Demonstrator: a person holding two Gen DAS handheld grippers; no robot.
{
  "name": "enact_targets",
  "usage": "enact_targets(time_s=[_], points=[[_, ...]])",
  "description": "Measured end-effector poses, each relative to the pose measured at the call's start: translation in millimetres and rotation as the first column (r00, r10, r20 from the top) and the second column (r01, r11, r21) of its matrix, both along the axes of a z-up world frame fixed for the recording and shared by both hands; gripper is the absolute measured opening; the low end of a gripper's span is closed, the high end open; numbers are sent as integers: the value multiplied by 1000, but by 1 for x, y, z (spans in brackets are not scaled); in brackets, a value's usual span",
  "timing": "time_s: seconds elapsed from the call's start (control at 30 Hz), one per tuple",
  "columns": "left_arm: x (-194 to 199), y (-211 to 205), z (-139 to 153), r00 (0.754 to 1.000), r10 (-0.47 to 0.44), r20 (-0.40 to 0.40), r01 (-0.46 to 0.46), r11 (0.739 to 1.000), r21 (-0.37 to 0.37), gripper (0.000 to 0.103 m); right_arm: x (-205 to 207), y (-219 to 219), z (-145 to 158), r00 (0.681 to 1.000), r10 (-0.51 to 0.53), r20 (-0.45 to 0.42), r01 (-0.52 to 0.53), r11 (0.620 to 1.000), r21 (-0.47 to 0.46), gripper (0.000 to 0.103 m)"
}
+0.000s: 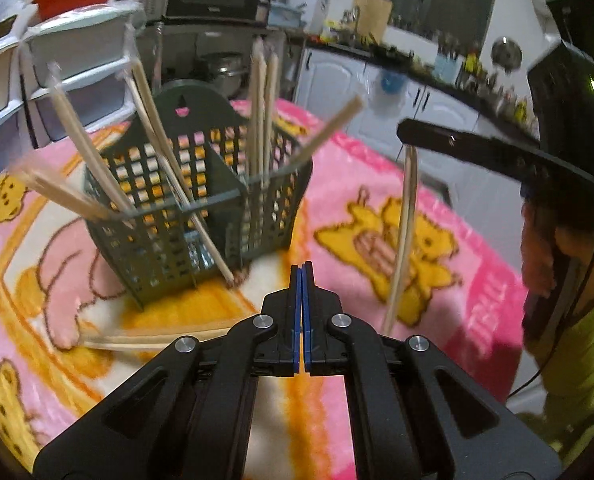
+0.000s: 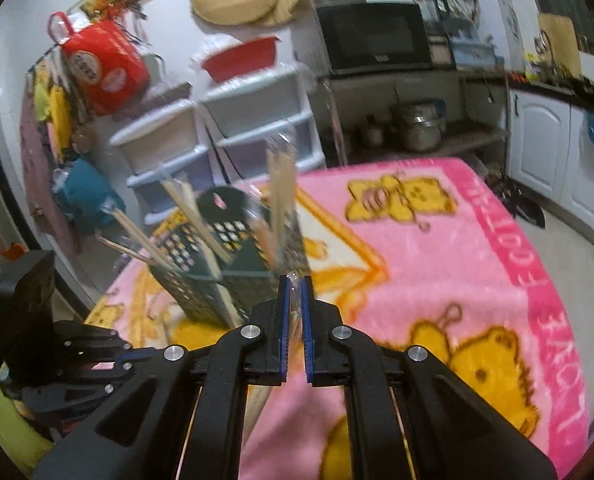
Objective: Organize utensils
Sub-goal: 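Lift the left tool's chopstick over the caddy while the right tool lifts its chopstick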
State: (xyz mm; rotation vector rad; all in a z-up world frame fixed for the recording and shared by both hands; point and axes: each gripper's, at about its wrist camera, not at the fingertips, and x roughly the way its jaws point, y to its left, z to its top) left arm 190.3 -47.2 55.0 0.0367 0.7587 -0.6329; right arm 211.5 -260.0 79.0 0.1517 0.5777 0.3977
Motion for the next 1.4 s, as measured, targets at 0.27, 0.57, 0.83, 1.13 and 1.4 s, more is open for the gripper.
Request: enact_targets(time_s=[0.27, 0.57, 0.83, 1.13, 1.4], points=[[6, 13, 34, 998, 43, 47, -39, 997, -73, 0, -13, 18, 36, 994, 54, 94, -54, 999, -3, 5], [9, 13, 64, 993, 59, 107, -48, 994, -98, 0, -20, 33, 61, 983, 80, 166, -76, 997, -29, 5], [11, 14, 89, 986, 69, 150, -49, 990, -130, 0, -20, 37, 75, 975, 85, 203, -81, 996, -26, 5], [11, 9, 111, 982, 70, 178, -39, 984, -172, 0, -20, 39, 87, 967, 78, 241, -74, 997, -23, 5], [15, 6, 133, 974, 77, 212, -36, 981, -192, 0, -20, 36, 102, 957, 69, 281, -71, 997, -3, 5]])
